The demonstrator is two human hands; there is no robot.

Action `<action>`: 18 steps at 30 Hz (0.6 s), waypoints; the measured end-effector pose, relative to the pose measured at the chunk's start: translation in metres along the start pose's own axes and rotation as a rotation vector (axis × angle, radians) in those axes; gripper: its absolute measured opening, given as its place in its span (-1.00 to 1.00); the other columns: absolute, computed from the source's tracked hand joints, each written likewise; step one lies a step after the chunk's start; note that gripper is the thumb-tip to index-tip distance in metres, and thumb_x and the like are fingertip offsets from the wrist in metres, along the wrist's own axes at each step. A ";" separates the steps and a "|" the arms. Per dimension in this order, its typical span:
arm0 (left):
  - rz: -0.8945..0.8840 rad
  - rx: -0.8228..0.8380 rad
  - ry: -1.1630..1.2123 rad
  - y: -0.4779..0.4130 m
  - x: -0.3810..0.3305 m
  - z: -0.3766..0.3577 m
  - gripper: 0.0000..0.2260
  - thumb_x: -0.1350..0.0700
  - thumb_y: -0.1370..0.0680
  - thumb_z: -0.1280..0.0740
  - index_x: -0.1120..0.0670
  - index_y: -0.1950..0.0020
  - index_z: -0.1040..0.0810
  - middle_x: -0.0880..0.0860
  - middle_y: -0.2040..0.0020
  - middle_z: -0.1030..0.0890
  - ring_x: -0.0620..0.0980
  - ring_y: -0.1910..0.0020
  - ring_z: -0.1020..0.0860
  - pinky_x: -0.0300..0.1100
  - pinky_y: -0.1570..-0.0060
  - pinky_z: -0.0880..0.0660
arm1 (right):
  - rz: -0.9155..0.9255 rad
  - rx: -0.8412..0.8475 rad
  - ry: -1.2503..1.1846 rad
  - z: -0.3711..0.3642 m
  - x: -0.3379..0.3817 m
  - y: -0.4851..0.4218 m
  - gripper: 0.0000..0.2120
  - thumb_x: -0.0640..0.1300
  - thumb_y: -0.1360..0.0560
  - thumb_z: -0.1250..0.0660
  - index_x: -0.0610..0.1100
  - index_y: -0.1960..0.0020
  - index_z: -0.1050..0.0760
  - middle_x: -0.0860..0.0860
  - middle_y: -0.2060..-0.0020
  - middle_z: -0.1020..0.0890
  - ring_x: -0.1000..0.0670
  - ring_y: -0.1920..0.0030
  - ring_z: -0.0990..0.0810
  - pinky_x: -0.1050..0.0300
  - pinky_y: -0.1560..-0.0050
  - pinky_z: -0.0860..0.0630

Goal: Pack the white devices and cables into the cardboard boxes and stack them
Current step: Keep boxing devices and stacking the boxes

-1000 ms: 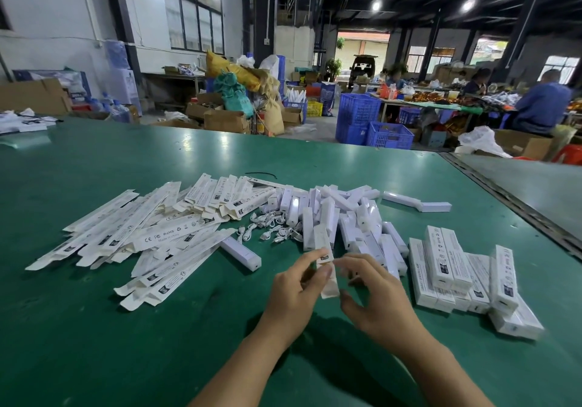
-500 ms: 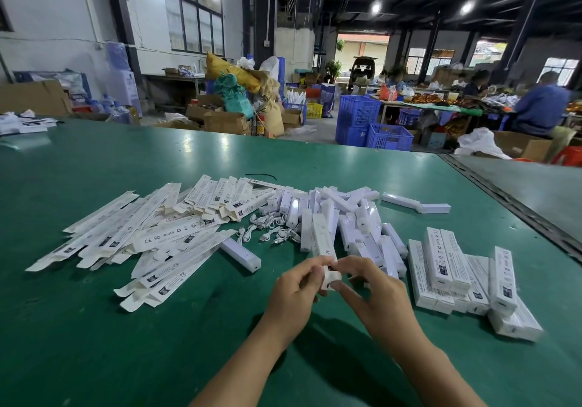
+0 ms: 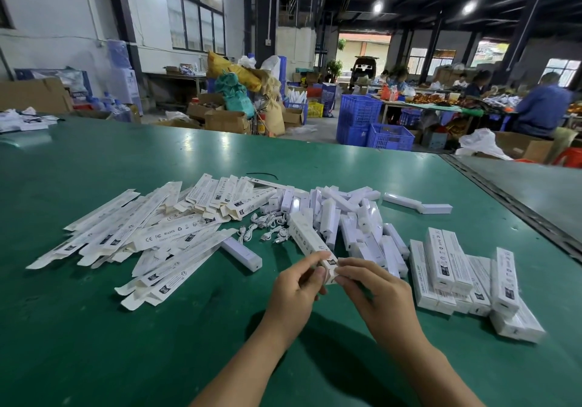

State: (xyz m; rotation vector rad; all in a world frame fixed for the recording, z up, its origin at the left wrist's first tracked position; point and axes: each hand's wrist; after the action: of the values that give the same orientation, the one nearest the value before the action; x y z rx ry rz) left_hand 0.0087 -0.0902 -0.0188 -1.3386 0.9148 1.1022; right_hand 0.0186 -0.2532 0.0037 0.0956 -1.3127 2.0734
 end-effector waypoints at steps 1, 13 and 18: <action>-0.002 0.004 -0.007 0.000 0.000 0.000 -0.71 0.05 -0.65 -0.28 -0.39 -0.10 -0.61 -0.12 0.17 -0.66 -0.12 0.22 -0.60 -0.23 0.16 -0.55 | -0.001 -0.004 0.004 0.000 0.001 0.000 -0.88 -0.25 -0.44 -0.44 -0.19 0.04 -0.69 0.04 0.01 -0.69 0.15 0.05 -0.67 0.20 0.03 -0.62; -0.064 0.059 -0.052 0.003 -0.003 0.004 -0.61 -0.32 -0.40 -0.40 -0.18 -0.15 -0.63 -0.22 0.38 -0.50 -0.25 0.33 -0.44 -0.38 0.22 -0.37 | -0.087 -0.003 -0.049 0.002 0.006 -0.004 -0.84 -0.40 -0.35 -0.53 -0.19 0.14 -0.69 0.06 0.16 -0.69 0.23 0.15 -0.64 0.42 0.10 -0.53; -0.062 0.093 -0.037 0.002 -0.002 0.004 -0.64 -0.30 -0.41 -0.41 -0.23 -0.16 -0.62 -0.20 0.38 -0.48 -0.20 0.32 -0.43 -0.33 0.20 -0.39 | -0.026 0.028 -0.060 0.007 0.005 -0.004 -0.92 -0.30 -0.39 -0.49 -0.19 0.12 -0.68 0.05 0.12 -0.65 0.18 0.13 -0.63 0.35 0.10 -0.55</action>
State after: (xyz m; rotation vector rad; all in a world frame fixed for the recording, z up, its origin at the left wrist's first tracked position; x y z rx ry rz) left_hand 0.0056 -0.0871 -0.0171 -1.2589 0.8813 1.0211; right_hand 0.0150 -0.2558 0.0121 0.1882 -1.3115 2.0817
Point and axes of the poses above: each hand's wrist, its own y-axis away from the middle knuckle, its own z-axis out of the back of the hand, x = y × z
